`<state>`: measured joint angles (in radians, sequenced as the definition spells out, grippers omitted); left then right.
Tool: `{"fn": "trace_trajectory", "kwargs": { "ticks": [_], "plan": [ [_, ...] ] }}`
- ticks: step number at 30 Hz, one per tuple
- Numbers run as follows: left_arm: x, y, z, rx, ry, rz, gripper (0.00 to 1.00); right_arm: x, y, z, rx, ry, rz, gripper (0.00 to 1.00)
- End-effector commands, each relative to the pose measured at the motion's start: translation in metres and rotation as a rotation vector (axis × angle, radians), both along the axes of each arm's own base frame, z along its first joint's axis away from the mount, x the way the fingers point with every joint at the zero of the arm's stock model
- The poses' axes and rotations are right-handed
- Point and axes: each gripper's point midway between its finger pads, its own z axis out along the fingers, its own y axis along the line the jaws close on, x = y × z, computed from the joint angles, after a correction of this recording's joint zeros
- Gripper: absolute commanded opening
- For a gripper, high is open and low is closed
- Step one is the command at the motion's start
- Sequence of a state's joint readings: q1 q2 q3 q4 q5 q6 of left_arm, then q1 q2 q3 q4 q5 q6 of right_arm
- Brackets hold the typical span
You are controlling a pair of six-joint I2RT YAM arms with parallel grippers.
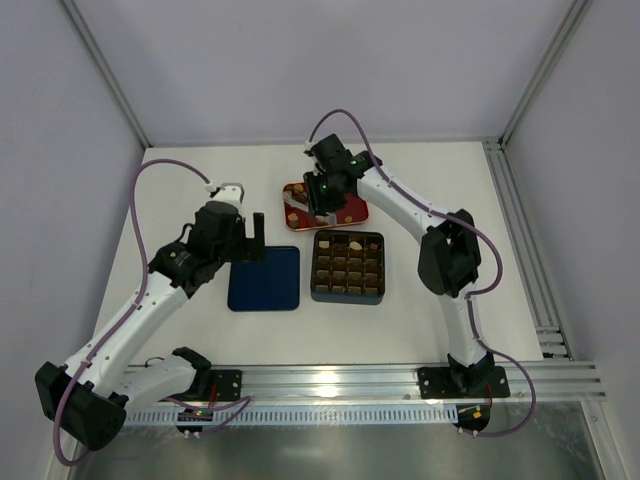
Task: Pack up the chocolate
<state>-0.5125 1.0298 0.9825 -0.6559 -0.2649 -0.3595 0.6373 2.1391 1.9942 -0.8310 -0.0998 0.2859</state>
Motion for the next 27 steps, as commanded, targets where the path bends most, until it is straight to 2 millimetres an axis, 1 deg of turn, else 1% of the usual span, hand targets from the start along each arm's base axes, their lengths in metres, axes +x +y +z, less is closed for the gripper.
{"fn": "trace_trajectory", "kwargs": {
  "ticks": [1,7,12,16,17,19,20,21,23,24,27],
  "plan": [
    [0.001,-0.002,0.008,-0.015,-0.023,-0.007,1.00,0.008,0.005,0.018,0.028,-0.040,0.000,0.41],
    [0.002,-0.003,0.010,-0.019,-0.025,-0.007,1.00,0.007,0.007,0.014,0.030,-0.024,0.003,0.42],
    [0.002,-0.003,0.009,-0.018,-0.026,-0.008,1.00,0.003,0.006,0.017,0.032,-0.026,0.007,0.42],
    [0.002,-0.003,0.008,-0.016,-0.023,-0.010,1.00,-0.003,0.002,0.020,0.034,-0.031,0.013,0.42],
    [0.002,-0.003,0.009,-0.018,-0.024,-0.007,1.00,-0.006,0.000,0.018,0.031,-0.026,0.013,0.42],
    [0.002,-0.003,0.009,-0.018,-0.024,-0.007,1.00,-0.010,-0.001,0.024,0.039,-0.033,0.019,0.42],
    [0.002,-0.003,0.009,-0.019,-0.025,-0.007,1.00,-0.012,-0.003,0.021,0.034,-0.026,0.019,0.41],
    [0.002,-0.003,0.009,-0.018,-0.024,-0.007,1.00,-0.013,-0.004,0.026,0.040,-0.035,0.020,0.41],
    [0.002,-0.003,0.009,-0.018,-0.024,-0.009,1.00,-0.018,-0.007,0.024,0.033,-0.030,0.020,0.41],
    [0.001,-0.003,0.009,-0.019,-0.025,-0.009,1.00,-0.019,-0.008,0.028,0.038,-0.038,0.019,0.41],
    [0.001,-0.003,0.009,-0.020,-0.025,-0.008,1.00,-0.022,-0.011,0.026,0.033,-0.036,0.015,0.41]
  ]
}}
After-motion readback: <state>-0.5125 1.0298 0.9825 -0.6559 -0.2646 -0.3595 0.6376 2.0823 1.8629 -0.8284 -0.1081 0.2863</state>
